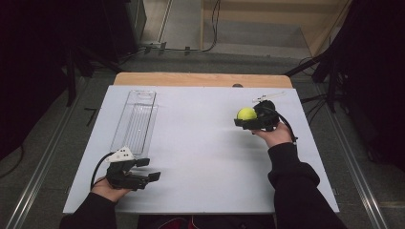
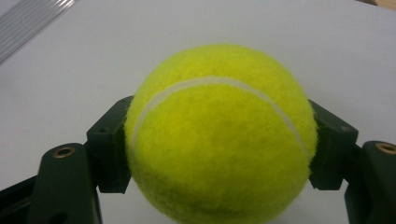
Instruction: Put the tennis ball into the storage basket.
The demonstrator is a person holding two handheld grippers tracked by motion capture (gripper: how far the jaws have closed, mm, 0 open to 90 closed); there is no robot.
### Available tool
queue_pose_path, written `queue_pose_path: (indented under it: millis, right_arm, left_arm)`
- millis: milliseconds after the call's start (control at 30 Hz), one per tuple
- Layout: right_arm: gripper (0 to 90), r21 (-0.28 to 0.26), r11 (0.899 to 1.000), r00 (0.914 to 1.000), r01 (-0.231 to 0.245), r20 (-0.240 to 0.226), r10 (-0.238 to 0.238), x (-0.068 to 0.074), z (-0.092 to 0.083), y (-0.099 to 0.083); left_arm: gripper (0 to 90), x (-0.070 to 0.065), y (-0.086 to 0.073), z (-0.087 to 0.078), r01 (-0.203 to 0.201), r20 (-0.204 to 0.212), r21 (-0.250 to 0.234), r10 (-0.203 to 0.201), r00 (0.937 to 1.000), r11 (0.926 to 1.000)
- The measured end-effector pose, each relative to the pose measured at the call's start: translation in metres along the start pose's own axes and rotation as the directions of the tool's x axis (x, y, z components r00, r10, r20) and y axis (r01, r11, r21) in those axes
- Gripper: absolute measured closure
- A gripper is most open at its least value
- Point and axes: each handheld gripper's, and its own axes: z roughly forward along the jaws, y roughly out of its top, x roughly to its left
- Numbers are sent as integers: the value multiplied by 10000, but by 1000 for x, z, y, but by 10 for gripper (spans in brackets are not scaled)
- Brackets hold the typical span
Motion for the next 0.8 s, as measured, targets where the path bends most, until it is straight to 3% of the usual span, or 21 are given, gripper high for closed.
queue_pose_path:
  millis: [400, 800]
  right_arm:
    - [231, 172, 9987, 9981, 472, -404, -465, 20, 8, 2]
    - [231, 240, 9953, 9907, 935, -1012, -906, 43, 15, 5]
  left_arm:
    - [244, 0, 0, 0, 5, 8, -7, -5, 10000, 10000]
    - [245, 0, 0, 0, 0, -30, -5, 0, 10000, 10000]
